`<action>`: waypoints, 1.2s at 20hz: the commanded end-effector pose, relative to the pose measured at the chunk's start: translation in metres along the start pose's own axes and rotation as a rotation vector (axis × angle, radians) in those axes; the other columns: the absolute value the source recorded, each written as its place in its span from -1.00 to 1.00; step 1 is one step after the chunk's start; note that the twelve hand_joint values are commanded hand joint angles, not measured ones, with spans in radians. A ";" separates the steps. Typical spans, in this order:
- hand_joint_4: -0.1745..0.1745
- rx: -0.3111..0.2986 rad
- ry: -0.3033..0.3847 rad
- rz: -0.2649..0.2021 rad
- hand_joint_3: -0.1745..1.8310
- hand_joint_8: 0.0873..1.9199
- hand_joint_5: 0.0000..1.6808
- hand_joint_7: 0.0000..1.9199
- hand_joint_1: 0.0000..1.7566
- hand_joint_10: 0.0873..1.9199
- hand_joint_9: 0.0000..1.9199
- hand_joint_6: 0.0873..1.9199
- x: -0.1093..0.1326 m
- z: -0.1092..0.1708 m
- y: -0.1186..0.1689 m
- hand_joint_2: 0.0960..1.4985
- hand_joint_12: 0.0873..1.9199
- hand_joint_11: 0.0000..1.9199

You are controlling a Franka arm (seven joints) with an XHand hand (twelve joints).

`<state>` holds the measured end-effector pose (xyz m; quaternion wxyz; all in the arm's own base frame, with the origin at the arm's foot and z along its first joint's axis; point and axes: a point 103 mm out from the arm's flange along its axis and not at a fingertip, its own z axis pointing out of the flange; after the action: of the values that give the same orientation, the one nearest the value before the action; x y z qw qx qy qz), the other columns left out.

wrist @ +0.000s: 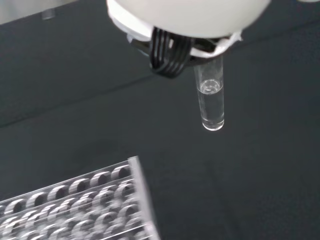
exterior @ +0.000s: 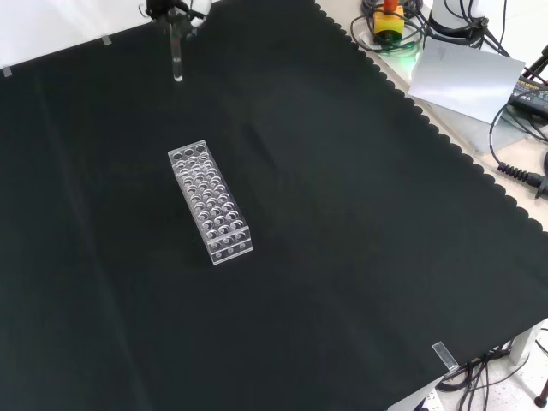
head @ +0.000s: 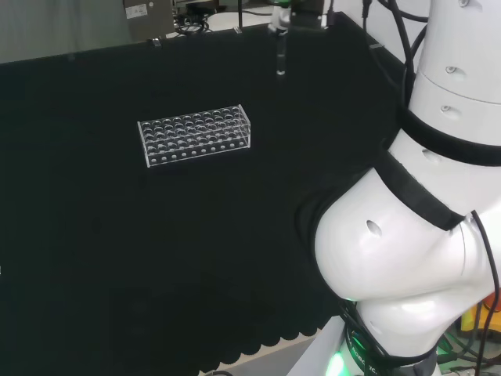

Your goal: Shake the test tube.

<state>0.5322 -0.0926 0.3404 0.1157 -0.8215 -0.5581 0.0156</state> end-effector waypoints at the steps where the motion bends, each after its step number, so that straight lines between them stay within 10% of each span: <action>1: -1.00 0.003 -0.005 0.009 -0.08 -0.32 0.49 0.36 0.50 -0.28 0.59 -0.33 0.001 -0.002 0.003 -0.27 -0.08 0.21; 16: -1.00 0.107 0.128 -0.275 -0.08 -0.32 0.49 0.36 0.50 -0.28 0.59 -0.33 0.189 0.037 -0.022 -0.27 -0.08 0.21; 24: -1.00 0.135 0.175 -0.333 -0.08 -0.32 0.49 0.36 0.50 -0.28 0.59 -0.33 0.217 0.043 -0.038 -0.27 -0.08 0.21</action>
<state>0.5751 0.1204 0.3291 0.2140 -0.7151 -0.6645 -0.0358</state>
